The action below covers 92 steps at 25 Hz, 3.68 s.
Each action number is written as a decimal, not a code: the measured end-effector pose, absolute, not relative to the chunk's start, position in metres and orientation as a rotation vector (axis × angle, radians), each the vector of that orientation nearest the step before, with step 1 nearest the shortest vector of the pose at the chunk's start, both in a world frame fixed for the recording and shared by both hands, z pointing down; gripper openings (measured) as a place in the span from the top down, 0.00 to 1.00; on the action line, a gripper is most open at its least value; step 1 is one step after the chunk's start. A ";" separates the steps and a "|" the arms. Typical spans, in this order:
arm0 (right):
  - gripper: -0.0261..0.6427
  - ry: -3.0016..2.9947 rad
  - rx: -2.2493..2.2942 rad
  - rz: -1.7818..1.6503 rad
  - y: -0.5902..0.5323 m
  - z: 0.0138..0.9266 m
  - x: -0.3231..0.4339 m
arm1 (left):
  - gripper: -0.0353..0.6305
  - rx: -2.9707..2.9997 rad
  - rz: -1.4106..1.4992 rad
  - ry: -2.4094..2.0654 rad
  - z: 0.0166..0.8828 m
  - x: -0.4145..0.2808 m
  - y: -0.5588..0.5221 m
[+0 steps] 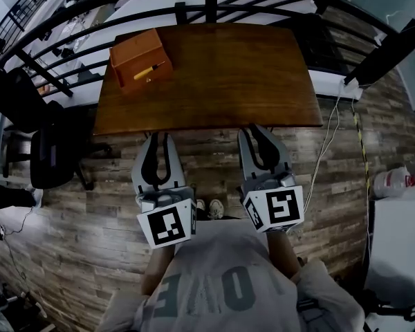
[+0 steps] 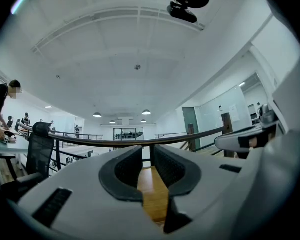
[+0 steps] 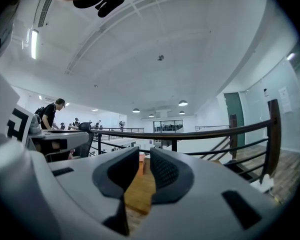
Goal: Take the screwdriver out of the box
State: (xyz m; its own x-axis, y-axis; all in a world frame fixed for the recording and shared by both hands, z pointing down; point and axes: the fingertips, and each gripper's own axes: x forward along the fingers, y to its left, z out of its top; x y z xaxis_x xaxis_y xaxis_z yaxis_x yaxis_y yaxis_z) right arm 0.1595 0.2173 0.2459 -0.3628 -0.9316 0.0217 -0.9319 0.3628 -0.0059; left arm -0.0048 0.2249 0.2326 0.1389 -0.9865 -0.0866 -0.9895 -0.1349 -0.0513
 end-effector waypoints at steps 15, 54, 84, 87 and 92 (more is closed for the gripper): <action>0.85 -2.615 1.711 0.027 0.213 0.252 0.170 | 0.84 -2.252 0.046 2.070 0.243 -0.004 0.222; 0.85 -2.583 1.728 0.051 -0.064 0.239 0.077 | 0.84 -2.324 0.093 1.994 0.232 -0.090 -0.068; 0.83 -2.623 1.583 0.127 -0.127 0.257 0.081 | 0.84 -2.336 -0.076 2.044 0.250 -0.073 -0.111; 0.83 -2.633 1.529 0.122 -0.129 0.258 0.072 | 0.81 -2.343 -0.086 2.045 0.251 -0.075 -0.114; 0.83 -2.649 1.437 0.130 -0.131 0.265 0.054 | 0.79 -2.344 -0.122 2.046 0.258 -0.081 -0.118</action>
